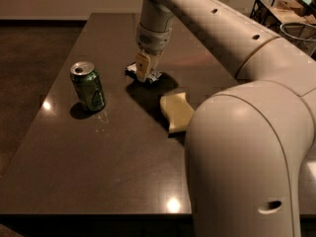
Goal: Pick rxbar blueberry
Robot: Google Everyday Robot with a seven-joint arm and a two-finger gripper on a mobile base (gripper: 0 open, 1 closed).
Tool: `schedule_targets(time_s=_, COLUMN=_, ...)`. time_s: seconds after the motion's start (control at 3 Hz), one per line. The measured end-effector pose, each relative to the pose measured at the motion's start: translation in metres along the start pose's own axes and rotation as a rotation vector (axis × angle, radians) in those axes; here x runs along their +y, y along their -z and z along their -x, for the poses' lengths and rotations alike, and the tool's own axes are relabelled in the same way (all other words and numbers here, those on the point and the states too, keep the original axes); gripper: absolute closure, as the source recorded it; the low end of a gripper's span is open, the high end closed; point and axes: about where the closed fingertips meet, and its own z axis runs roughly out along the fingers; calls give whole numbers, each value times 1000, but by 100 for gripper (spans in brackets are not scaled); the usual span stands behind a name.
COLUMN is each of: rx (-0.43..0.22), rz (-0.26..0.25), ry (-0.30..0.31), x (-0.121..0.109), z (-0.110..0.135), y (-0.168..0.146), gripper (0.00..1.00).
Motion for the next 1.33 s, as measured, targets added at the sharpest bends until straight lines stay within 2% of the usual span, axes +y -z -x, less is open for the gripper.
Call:
schedule_targets(time_s=0.33, rx=-11, rz=0, ry=-2, x=-2, z=2, y=5, gripper=88)
schedule_targets(time_s=0.67, rx=-32, rz=-5, ry=-1, x=-4, z=4, y=16, gripper=100)
schedule_targets(time_s=1.33, rx=-114, rz=-41, ry=82, x=5, z=22, y=80, gripper=100)
